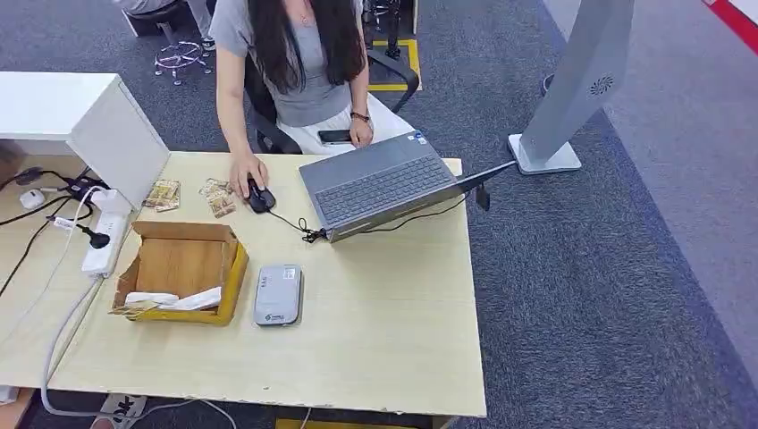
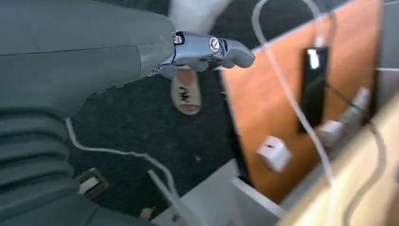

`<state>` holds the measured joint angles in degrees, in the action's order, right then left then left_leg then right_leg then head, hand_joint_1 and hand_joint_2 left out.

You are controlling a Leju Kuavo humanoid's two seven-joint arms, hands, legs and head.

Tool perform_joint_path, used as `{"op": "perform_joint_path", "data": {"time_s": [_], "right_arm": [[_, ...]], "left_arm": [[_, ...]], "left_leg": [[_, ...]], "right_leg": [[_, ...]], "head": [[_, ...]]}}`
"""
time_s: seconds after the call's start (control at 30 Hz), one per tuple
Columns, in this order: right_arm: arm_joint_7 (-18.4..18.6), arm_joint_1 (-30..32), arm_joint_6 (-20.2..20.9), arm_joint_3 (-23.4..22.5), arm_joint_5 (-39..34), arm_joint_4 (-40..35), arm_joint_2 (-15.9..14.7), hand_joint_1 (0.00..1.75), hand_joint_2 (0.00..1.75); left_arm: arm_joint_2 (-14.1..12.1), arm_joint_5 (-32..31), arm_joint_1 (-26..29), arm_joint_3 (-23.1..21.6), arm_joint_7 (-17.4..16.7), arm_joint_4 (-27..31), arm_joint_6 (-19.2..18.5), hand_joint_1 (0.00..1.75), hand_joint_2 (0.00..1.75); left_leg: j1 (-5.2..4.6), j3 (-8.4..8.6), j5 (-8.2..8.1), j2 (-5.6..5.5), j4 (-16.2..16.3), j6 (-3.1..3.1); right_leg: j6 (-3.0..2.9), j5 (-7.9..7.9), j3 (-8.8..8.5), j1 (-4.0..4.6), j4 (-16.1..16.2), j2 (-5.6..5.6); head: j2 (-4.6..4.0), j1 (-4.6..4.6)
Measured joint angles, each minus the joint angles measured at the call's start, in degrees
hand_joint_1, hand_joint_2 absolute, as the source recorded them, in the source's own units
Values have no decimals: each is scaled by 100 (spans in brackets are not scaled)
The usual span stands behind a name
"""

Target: Pass the card to the sensor for recognition and then transmit it.

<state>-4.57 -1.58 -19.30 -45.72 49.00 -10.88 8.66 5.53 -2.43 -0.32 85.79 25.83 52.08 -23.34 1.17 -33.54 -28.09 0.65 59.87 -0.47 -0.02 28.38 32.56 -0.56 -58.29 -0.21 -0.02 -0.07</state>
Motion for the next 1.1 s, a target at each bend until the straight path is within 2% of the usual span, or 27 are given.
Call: {"op": "perform_joint_path", "data": {"time_s": [0.17,0.2,0.23,0.47,0.97,1.0,1.03,1.07,1.1], "right_arm": [[37,30,37,113,-90,-39,-2,0,175],[39,44,72,179,-177,-63,-7,0,175],[44,57,115,232,-261,-81,-18,0,0],[98,175,359,737,-899,-230,-85,0,0],[219,450,909,1996,-2296,-538,-317,0,0],[227,468,949,2075,-2385,-557,-334,0,0],[234,488,981,2170,-2487,-581,-352,0,0],[236,509,1014,2249,-2571,-599,-367,3,0],[236,533,1056,2345,-2656,-625,-387,175,0]], "left_arm": [[0,48,-6,-94,-175,-641,91,0,175],[-4,48,-2,-180,-228,-741,125,0,0],[-4,48,-1,-274,-258,-813,164,0,0],[-55,83,57,-1146,-582,-1211,457,0,0],[-155,133,354,-3550,-1285,-1733,1117,0,0],[-166,136,372,-3703,-1325,-1768,1152,16,0],[-179,140,394,-3879,-1379,-1807,1206,175,0],[-186,144,415,-4025,-1406,-1842,1239,175,0],[-197,149,430,-4215,-1473,-1881,1287,175,0]], "left_leg": [[0,8,0,-1,1,0],[1,7,1,-1,1,0],[1,8,1,-1,1,0],[2,7,1,-1,0,0],[1,5,0,-1,1,0],[1,5,0,-1,0,0],[1,5,0,-1,0,0],[1,5,0,-1,0,0],[1,4,0,-1,0,0]], "right_leg": [[0,0,0,0,0,0],[0,0,0,0,0,0],[-1,0,0,0,0,-1],[-1,0,0,1,-1,0],[0,0,1,0,0,0],[0,0,0,0,0,0],[-1,0,0,0,0,0],[0,0,0,0,0,0],[0,0,0,0,0,0]], "head": [[0,-2],[0,-2],[0,-2],[0,-4],[0,-2],[0,-2],[0,0],[0,-7],[0,-4]]}}
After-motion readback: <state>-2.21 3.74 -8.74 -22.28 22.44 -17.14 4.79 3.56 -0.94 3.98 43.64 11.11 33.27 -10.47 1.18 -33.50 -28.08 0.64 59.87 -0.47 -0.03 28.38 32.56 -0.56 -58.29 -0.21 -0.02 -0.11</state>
